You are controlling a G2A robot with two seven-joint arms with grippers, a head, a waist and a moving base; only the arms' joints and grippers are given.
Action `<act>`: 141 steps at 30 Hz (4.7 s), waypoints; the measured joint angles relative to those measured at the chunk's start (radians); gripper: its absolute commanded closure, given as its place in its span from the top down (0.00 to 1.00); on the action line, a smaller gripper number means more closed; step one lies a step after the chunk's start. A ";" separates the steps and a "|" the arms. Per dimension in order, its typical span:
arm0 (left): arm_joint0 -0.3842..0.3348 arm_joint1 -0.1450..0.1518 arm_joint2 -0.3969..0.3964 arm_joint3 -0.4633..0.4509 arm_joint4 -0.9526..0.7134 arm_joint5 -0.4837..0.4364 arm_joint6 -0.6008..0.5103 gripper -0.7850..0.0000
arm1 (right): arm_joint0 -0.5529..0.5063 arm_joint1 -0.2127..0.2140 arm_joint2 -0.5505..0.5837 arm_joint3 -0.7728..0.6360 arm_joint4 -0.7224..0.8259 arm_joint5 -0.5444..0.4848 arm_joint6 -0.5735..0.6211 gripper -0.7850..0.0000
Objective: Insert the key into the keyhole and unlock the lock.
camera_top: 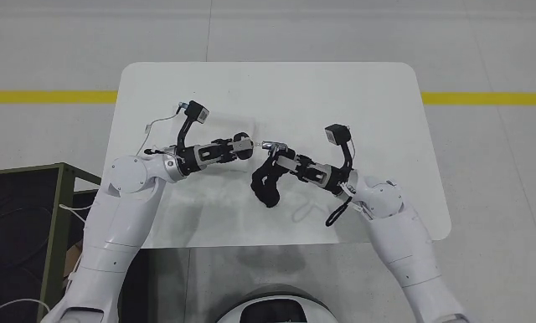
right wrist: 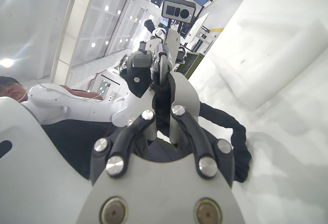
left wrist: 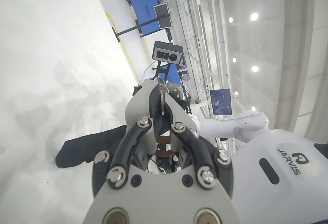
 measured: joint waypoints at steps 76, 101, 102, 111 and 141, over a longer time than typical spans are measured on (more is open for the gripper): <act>0.105 0.020 -0.042 -0.084 -0.009 -0.163 0.019 0.28 | -0.014 0.045 0.014 -0.022 0.228 0.118 0.174 0.00; 0.108 0.024 -0.033 -0.156 0.239 -0.283 0.085 0.00 | -0.015 0.054 0.002 -0.046 0.195 0.127 0.159 0.00; 0.110 0.025 -0.037 -0.161 0.272 -0.315 0.095 0.00 | -0.014 0.055 0.004 -0.045 0.199 0.132 0.156 0.00; 0.132 0.022 -0.066 -0.207 0.603 -0.533 0.268 0.00 | -0.014 0.058 0.006 -0.046 0.223 0.152 0.156 0.00; 0.215 0.026 -0.033 -0.334 2.112 -0.517 1.445 0.00 | -0.005 0.064 -0.004 -0.046 0.258 0.164 0.146 0.00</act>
